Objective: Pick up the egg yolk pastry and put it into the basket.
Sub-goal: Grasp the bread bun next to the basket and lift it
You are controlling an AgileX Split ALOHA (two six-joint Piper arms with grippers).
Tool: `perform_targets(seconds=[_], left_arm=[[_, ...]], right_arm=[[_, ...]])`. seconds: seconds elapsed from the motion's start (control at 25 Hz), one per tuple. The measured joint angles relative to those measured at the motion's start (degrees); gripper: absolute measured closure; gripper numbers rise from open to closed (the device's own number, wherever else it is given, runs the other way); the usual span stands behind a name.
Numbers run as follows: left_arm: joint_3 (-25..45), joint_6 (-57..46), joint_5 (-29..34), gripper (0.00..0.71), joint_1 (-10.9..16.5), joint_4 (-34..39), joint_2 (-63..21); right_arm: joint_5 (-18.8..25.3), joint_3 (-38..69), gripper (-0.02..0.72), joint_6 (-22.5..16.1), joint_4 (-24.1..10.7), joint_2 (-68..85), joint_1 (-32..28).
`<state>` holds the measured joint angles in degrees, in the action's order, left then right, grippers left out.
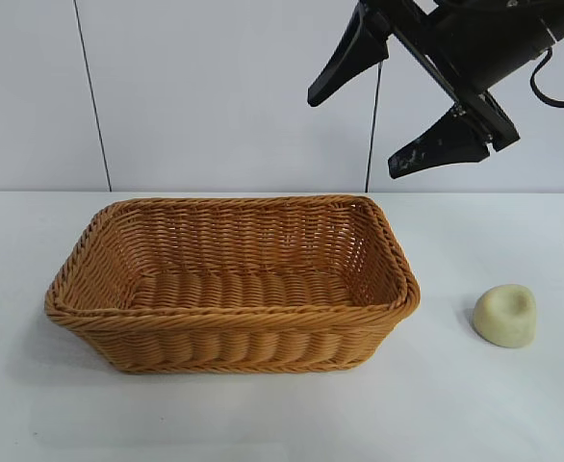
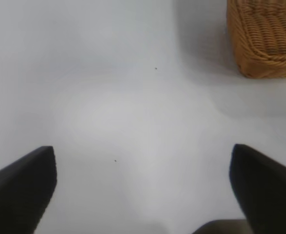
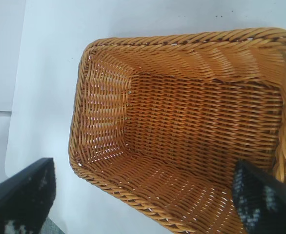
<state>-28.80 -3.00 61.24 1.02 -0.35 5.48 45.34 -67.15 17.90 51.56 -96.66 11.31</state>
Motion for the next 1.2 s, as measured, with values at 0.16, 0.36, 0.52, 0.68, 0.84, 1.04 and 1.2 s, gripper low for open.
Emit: perform_targets(seconds=[0.16, 0.36, 0.52, 0.68, 0.84, 1.04, 1.2], left_arm=[[0.0, 0.0, 0.0, 0.018, 0.3, 0.0, -5.5], [0.0, 0.0, 0.1, 0.018, 0.3, 0.0, -5.7], [0.0, 0.0, 0.1, 0.018, 0.3, 0.0, -5.7], [0.0, 0.0, 0.1, 0.018, 0.3, 0.0, -5.7], [0.0, 0.0, 0.1, 0.018, 0.3, 0.0, -5.7], [0.0, 0.0, 0.1, 0.018, 0.3, 0.0, -5.7], [0.0, 0.0, 0.1, 0.018, 0.3, 0.0, -5.7]], right_arm=[[0.0, 0.0, 0.006, 0.0, -1.4, 0.0, 0.0], [0.1, 0.0, 0.006, -1.3, -6.5, 0.0, -0.1], [0.1, 0.0, 0.006, -6.6, -14.8, 0.0, -2.5], [0.2, -0.1, 0.006, -12.3, -24.0, 0.0, -6.9], [1.3, -0.1, 0.006, -16.2, -31.4, 0.0, -11.2], [3.4, -0.1, 0.006, -17.6, -36.3, 0.0, -12.9], [3.5, -0.2, 0.006, -18.5, -37.4, -1.1, -12.9]])
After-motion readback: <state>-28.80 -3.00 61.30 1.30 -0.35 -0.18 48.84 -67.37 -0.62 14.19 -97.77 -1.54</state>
